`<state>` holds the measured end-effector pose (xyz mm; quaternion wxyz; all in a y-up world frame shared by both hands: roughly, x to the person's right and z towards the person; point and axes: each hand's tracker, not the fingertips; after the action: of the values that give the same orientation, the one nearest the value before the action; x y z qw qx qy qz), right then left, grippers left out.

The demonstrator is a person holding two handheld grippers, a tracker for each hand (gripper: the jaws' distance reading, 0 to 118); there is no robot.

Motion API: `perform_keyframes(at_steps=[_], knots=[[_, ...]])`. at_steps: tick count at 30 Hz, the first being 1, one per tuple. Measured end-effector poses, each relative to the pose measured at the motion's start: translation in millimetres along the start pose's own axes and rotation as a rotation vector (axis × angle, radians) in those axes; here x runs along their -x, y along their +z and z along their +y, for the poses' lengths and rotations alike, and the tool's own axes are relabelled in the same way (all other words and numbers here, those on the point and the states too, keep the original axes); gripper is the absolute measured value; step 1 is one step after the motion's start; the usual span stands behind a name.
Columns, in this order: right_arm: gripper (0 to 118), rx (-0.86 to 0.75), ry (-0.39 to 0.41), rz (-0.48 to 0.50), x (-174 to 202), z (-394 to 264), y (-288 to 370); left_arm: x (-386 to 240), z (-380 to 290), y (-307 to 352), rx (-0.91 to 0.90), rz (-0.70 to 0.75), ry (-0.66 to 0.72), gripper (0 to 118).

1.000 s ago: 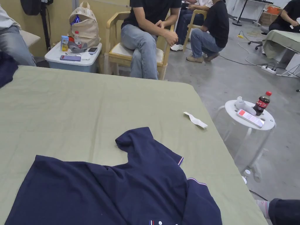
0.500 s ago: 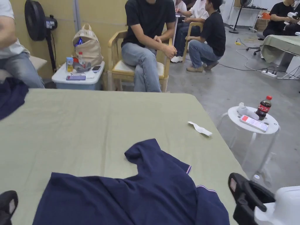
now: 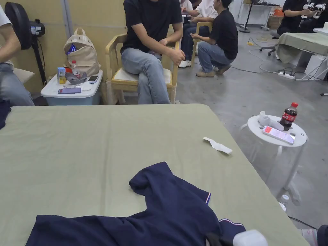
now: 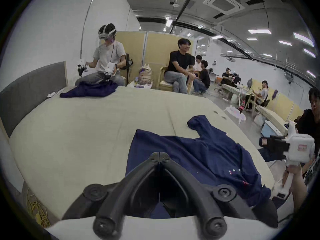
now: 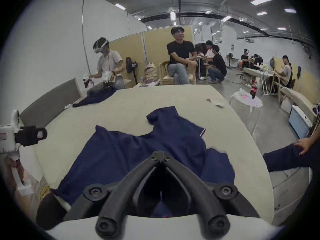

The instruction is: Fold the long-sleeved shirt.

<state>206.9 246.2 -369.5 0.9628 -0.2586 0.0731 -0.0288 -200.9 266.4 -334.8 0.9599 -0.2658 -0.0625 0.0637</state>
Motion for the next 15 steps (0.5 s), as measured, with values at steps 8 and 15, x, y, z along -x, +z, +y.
perform_keyframes(at_steps=[8,15], knots=[[42,0.035,-0.009,0.066,-57.3,111.5,-201.4,14.0,2.0,-29.1,0.003,-0.001,0.018,0],[89,0.332,-0.067,0.116,-79.6,127.3,-384.5,22.4,-1.7,-52.5,0.060,0.028,0.021,0]])
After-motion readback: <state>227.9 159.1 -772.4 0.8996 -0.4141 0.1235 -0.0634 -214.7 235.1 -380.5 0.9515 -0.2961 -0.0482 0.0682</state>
